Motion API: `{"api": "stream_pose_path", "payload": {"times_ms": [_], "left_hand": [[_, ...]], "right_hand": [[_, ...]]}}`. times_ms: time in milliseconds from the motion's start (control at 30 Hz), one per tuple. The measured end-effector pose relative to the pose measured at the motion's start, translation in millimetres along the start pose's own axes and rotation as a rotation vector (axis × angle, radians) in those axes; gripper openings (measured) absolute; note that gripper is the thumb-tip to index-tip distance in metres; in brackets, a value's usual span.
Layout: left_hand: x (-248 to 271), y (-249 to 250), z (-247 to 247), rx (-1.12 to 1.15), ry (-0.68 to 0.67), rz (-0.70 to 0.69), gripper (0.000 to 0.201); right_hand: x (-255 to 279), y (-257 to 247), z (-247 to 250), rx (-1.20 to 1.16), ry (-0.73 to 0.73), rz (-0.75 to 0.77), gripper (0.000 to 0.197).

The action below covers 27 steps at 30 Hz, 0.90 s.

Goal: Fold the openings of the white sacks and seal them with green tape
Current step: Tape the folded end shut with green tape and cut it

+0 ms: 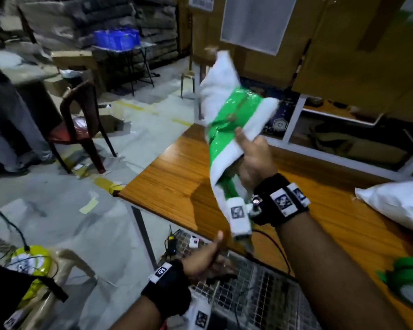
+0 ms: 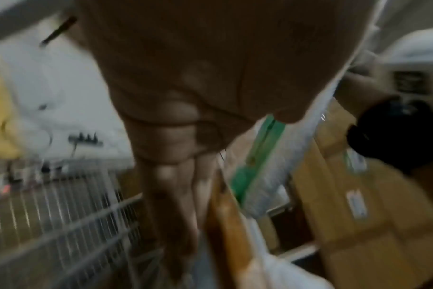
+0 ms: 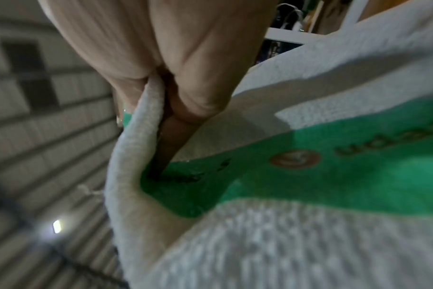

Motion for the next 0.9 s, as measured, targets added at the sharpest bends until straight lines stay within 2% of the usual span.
{"api": "stream_pose_path", "payload": {"times_ms": [33,67,133,167,200,233,300,333,400,467,533,600,667,733,767,800,833,900], "left_hand": [[-2,5,-7,0.181,-0.04,0.0,0.088],[-3,11,-14,0.312,-0.084,-0.001,0.093],[-3,23,-17,0.481,-0.106,-0.057,0.097],[-2,32,-16,0.551,-0.081,-0.134,0.091],[-1,42,-12,0.644,-0.067,-0.242,0.08],[0,53,-6,0.714,-0.021,-0.367,0.065],[2,69,10,0.726,0.097,-0.568,0.031],[0,74,19,0.658,0.17,-0.617,0.018],[-6,73,31,0.387,0.33,-0.617,0.02],[-15,64,45,0.084,0.453,-0.582,0.022],[-16,59,52,-0.236,0.556,-0.608,0.022],[-6,56,45,-0.593,0.685,-0.7,0.03],[2,48,26,-1.015,0.765,-0.872,0.043],[2,34,-1,-1.34,0.656,-0.921,0.057],[-4,24,-5,-1.444,0.565,-0.876,0.062],[-10,14,-7,-1.514,0.498,-0.835,0.066],[-14,6,-5,-1.566,0.457,-0.809,0.068],[-13,-7,-2,-1.668,0.427,-0.785,0.074]], "right_hand": [[-5,-14,13,-0.092,0.046,0.023,0.027],[-8,-23,30,-0.183,0.079,0.063,0.031],[-5,-37,72,-0.308,0.135,0.124,0.061],[4,-40,95,-0.33,0.189,0.131,0.072],[17,-36,120,-0.33,0.235,0.114,0.073],[39,-30,146,-0.262,0.355,0.052,0.067],[90,-2,197,-0.068,0.583,-0.091,0.044],[120,17,217,0.04,0.633,-0.191,0.033],[174,52,244,0.241,0.655,-0.495,0.023],[216,75,264,0.473,0.629,-0.763,0.038],[240,75,270,0.791,0.536,-0.838,0.054],[245,61,258,1.185,0.432,-0.748,0.058],[236,55,233,1.552,0.368,-0.579,0.053],[216,61,193,1.621,0.341,-0.252,0.03],[205,72,173,1.591,0.276,-0.087,0.011],[193,86,157,1.588,0.176,-0.017,0.014],[184,109,146,1.603,0.038,-0.005,0.034],[174,144,134,1.737,-0.18,-0.06,0.057]]}}
Point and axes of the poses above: each hand's wrist, its own x-axis away from the middle knuckle, its own z-axis out of the back of the hand, y = z × x, the point moved 4 cm from there along -x, towards the middle knuckle, and after that the axes turned 15 degrees about x, right-handed, at the moved point
